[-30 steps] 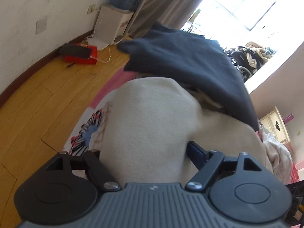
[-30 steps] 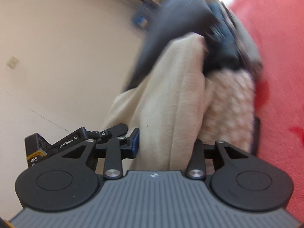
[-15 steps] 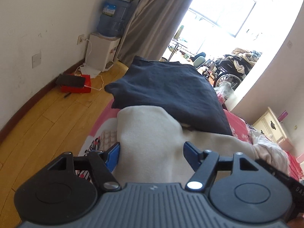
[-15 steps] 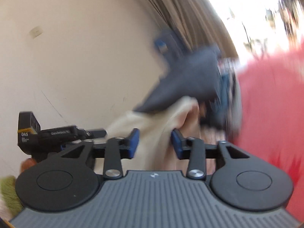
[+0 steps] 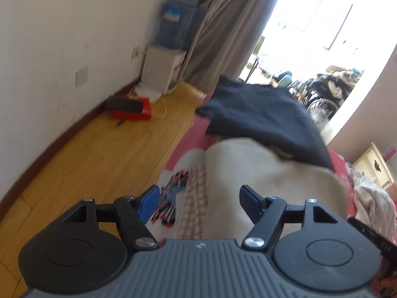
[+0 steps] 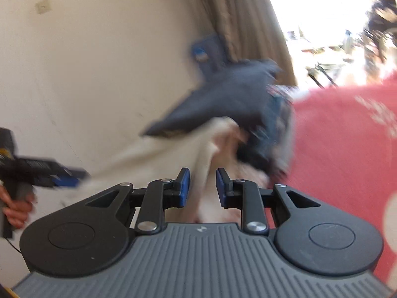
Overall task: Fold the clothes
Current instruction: 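Lower the hoodie onto the clothes stack and open both tools, then press the open tools on the hoodie to flatten it on the stack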
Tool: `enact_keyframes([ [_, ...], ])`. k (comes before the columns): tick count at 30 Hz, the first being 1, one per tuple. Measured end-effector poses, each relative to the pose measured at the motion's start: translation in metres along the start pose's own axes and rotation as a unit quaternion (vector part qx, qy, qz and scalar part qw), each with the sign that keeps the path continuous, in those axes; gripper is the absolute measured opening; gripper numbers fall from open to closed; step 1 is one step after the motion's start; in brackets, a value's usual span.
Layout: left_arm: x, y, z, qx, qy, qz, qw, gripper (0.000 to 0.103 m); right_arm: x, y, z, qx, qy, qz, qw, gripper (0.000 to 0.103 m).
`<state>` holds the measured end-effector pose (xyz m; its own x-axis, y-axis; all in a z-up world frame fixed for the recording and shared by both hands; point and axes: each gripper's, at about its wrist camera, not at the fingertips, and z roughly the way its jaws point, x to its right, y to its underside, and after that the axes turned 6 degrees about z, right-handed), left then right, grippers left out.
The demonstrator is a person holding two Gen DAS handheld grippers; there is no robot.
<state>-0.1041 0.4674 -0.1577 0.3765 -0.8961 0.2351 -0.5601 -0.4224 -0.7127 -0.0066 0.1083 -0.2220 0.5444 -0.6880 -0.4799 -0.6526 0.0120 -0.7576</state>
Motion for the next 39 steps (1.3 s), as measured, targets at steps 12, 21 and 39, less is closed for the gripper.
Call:
enact_keyframes([
  [12, 0.096, -0.001, 0.120, -0.032, -0.013, 0.161, 0.9864, 0.072, -0.019, -0.039, 0.039, 0.094, -0.086, -0.021, 0.992, 0.022],
  [21, 0.082, 0.009, 0.114, -0.029, -0.009, 0.134, 0.9905, 0.071, 0.042, 0.011, 0.092, 0.012, -0.085, 0.044, 0.995, 0.007],
  [39, 0.106, 0.090, -0.004, 0.007, -0.034, 0.166, 0.9855, 0.072, -0.038, 0.079, 0.031, -0.069, -0.129, -0.153, 0.977, 0.011],
])
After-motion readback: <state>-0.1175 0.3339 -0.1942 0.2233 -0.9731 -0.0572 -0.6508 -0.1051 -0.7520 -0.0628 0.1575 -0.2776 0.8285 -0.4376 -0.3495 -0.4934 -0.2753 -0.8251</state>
